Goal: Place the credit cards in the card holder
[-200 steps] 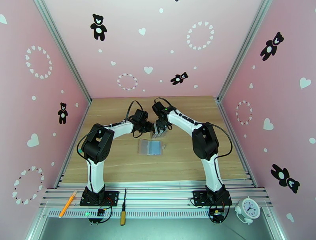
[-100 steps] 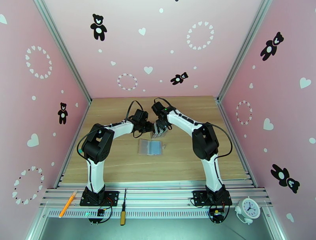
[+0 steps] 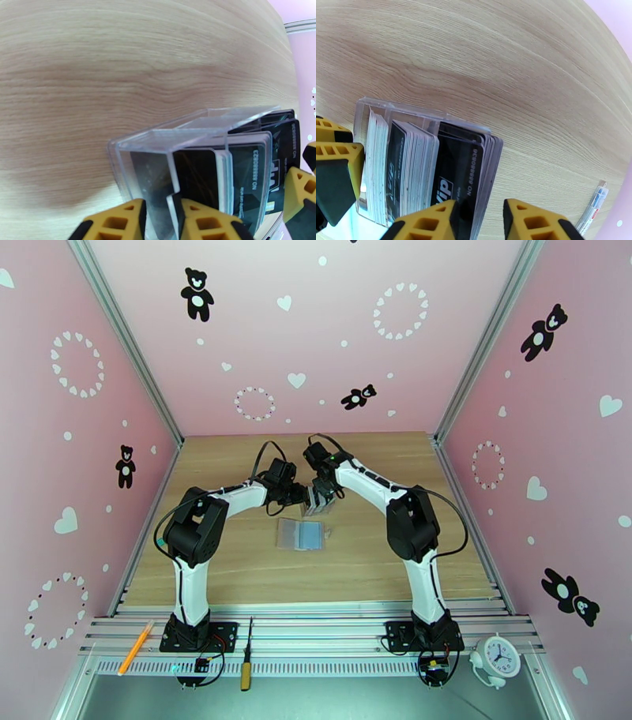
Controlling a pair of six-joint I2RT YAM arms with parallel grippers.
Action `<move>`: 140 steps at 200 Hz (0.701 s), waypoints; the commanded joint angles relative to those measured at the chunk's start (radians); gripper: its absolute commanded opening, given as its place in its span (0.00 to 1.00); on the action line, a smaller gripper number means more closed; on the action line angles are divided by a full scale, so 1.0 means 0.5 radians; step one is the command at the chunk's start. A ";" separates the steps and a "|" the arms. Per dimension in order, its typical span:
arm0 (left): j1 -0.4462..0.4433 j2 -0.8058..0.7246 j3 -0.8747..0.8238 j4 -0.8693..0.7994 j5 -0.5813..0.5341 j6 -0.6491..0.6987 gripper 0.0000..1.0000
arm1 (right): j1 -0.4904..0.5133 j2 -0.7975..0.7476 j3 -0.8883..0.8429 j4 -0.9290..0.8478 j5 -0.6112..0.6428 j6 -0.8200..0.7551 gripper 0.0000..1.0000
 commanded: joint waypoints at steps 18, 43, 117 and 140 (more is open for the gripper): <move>0.007 0.068 0.021 -0.026 0.020 -0.010 0.29 | 0.010 -0.081 0.050 -0.072 0.004 -0.007 0.21; 0.005 0.070 0.018 -0.027 0.017 -0.010 0.29 | 0.019 -0.080 0.051 -0.072 0.003 -0.012 0.17; 0.005 0.072 0.020 -0.024 0.029 -0.013 0.30 | 0.080 -0.086 0.072 -0.079 0.026 -0.043 0.07; 0.006 0.074 0.019 -0.024 0.024 -0.014 0.29 | 0.100 -0.095 0.083 -0.080 0.022 -0.050 0.07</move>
